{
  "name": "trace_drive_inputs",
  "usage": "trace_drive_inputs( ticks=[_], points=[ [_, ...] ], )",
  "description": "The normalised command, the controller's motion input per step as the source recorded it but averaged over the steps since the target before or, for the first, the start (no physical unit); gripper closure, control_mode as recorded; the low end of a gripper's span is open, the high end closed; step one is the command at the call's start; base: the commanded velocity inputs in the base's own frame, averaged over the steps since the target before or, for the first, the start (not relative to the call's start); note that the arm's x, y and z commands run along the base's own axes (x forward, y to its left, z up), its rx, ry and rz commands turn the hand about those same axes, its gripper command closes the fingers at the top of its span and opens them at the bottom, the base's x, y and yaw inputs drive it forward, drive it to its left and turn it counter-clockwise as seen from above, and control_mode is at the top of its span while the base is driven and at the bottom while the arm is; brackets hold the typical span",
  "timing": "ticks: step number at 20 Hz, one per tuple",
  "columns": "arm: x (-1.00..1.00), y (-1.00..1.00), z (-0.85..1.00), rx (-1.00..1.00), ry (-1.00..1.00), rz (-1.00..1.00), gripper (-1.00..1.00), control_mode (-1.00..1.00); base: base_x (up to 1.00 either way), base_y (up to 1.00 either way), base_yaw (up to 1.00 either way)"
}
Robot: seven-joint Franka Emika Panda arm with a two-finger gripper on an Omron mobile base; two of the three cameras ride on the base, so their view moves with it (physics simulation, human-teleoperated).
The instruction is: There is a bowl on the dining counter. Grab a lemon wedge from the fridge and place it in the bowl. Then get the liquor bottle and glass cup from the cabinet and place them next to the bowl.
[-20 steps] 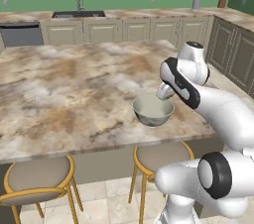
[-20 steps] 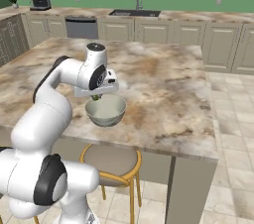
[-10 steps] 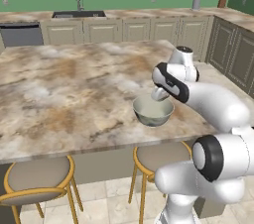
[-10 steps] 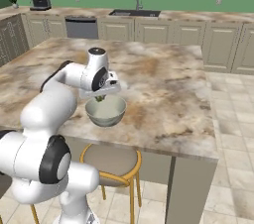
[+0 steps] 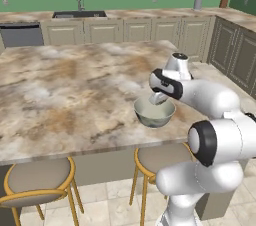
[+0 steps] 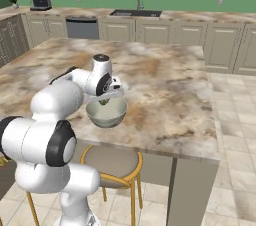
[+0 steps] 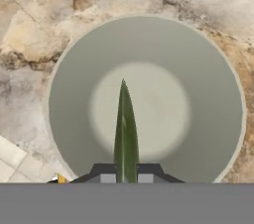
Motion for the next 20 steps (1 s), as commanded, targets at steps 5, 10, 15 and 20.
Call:
trace_drive_inputs(
  ticks=[5, 10, 15, 20],
  points=[
    [0.23, 0.00, -0.33, 0.00, 0.00, 0.00, 1.00, -1.00, 0.00, 0.00, 0.00],
    [0.23, 0.00, -0.31, 0.00, 0.00, 0.00, 1.00, -1.00, 0.00, 0.00, 0.00],
    [0.18, 0.00, -0.28, 0.00, 0.00, 0.00, 1.00, -1.00, 0.00, 0.00, 0.00],
    [0.12, 0.00, -0.24, 0.00, 0.00, 0.00, 1.00, -1.00, 0.00, 0.00, 0.00]
  ],
)
